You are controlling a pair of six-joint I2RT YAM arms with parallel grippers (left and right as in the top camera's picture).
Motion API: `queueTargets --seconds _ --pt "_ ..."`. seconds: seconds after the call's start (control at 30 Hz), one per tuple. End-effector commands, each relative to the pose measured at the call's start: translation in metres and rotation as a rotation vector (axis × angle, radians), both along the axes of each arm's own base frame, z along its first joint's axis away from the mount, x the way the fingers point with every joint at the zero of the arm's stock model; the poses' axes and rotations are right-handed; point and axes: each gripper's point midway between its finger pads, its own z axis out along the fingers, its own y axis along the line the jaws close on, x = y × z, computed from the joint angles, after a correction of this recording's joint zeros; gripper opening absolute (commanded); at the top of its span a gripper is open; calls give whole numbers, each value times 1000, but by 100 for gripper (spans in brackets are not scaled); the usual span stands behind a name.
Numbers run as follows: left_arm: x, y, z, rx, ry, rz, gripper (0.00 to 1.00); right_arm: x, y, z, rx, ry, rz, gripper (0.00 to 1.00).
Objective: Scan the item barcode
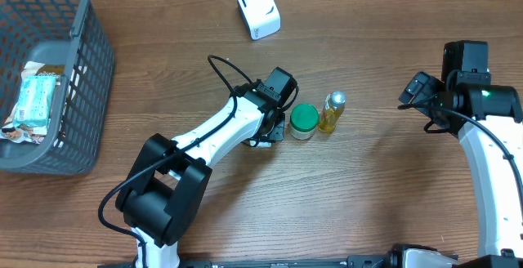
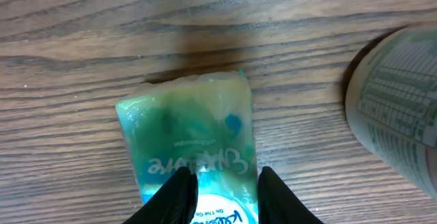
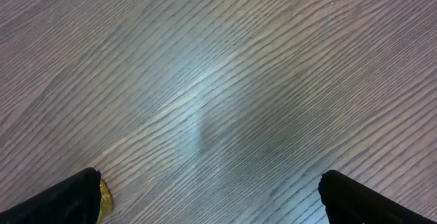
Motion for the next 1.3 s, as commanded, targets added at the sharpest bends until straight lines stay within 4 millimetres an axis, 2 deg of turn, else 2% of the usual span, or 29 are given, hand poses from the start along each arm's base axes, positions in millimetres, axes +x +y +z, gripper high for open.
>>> queueTargets --seconds 0.0,0.3,0.53,0.67,1.0,1.27 --pt "0 0 -3 16 -11 16 28 3 -2 4 -4 -13 -11 100" --pt "-2 -5 -6 21 -14 -1 28 3 -2 4 -4 -13 -11 100" --pt "0 17 -6 135 -40 8 26 3 -2 4 -4 -13 -11 100" --pt "-1 22 -6 166 -40 -7 26 3 -2 4 -4 -13 -11 100" --pt "-1 7 -6 89 -31 -18 26 3 -2 4 -4 -13 -11 100" --pt "0 6 -5 90 -32 -18 28 3 -2 4 -4 -13 -11 100"
